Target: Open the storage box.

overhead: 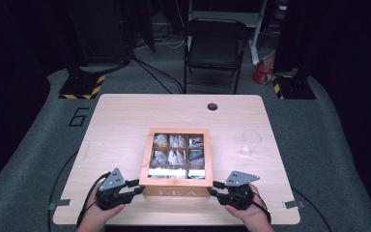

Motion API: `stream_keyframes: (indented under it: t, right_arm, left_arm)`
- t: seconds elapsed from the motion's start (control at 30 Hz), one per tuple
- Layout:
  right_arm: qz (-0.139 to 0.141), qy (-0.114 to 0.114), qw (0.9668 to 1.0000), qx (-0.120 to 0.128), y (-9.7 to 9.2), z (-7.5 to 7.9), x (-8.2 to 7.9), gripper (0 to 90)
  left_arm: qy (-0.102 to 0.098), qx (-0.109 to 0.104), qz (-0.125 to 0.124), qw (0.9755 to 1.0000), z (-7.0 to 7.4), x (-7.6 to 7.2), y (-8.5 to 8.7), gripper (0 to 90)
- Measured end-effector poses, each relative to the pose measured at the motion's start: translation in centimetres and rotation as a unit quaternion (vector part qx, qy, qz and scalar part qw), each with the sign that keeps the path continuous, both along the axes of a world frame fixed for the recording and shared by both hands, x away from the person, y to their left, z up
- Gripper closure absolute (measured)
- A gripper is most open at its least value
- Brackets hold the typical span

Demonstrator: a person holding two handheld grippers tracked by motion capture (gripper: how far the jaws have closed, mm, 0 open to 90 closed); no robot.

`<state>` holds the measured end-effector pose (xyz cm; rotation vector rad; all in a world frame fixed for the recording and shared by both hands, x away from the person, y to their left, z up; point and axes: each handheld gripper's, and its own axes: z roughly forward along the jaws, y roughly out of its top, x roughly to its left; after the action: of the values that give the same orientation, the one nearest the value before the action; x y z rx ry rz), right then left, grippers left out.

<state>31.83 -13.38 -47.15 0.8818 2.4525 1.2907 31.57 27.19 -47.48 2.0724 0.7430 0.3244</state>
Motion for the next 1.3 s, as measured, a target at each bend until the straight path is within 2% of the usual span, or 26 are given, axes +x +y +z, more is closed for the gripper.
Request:
stream_keyframes:
  t: [0.2, 0.3, 0.4, 0.43, 0.63, 0.73, 0.77, 0.83, 0.93, 1.1, 1.13, 1.3]
  right_arm:
    - [-0.001, 0.001, 1.0000, 0.002, 0.0, 0.0, 0.0, 66.1]
    - [-0.002, 0.003, 1.0000, 0.005, 0.0, 0.1, 0.0, 66.1]
    - [-0.004, 0.005, 1.0000, 0.004, 0.0, 0.4, 0.0, 66.1]
    - [-0.006, 0.003, 0.9999, 0.008, 0.0, 0.5, 0.0, 66.1]
    - [-0.010, -0.005, 0.9998, 0.018, -0.1, 1.7, 0.0, 66.1]
    - [-0.009, -0.008, 0.9998, 0.019, -0.1, 2.1, 0.0, 66.1]
    - [-0.011, -0.007, 0.9997, 0.020, -0.1, 2.2, 0.0, 66.1]
    - [-0.010, -0.008, 0.9997, 0.020, -0.1, 2.3, 0.0, 66.1]
    - [-0.021, -0.008, 0.9995, 0.022, 0.0, 2.8, 0.1, 66.0]
    - [-0.019, -0.006, 0.9993, 0.033, -0.2, 3.2, 0.5, 64.8]
    - [-0.021, -0.005, 0.9992, 0.032, -0.2, 3.3, 0.5, 64.4]
    - [-0.023, -0.017, 0.9991, 0.033, -0.2, 4.1, 0.6, 60.8]
  left_arm:
    - [-0.003, -0.003, 0.006, 1.0000, 0.0, -0.1, -0.1, 66.5]
    - [0.004, -0.005, 0.003, 1.0000, 0.1, -0.1, -0.1, 66.5]
    - [0.002, -0.005, 0.004, 1.0000, 0.3, 0.0, 0.0, 66.4]
    - [0.003, -0.013, 0.006, 0.9999, 0.7, 0.0, 0.0, 66.3]
    - [-0.002, -0.020, 0.010, 0.9997, 1.8, 0.3, -0.1, 66.2]
    - [0.005, -0.017, 0.007, 0.9998, 2.4, 0.4, -0.1, 66.0]
    - [-0.002, -0.016, 0.012, 0.9998, 2.4, 0.4, -0.1, 65.9]
    - [0.000, -0.012, 0.010, 0.9999, 2.7, 0.5, -0.1, 65.9]
    - [-0.001, -0.017, 0.013, 0.9998, 3.1, 0.6, -0.1, 66.0]
    - [0.005, -0.017, 0.011, 0.9998, 3.6, 0.8, 0.0, 65.9]
    - [0.000, -0.019, 0.016, 0.9997, 3.8, 0.8, -0.1, 65.9]
    - [0.000, -0.021, 0.019, 0.9996, 4.4, 1.1, -0.1, 65.5]
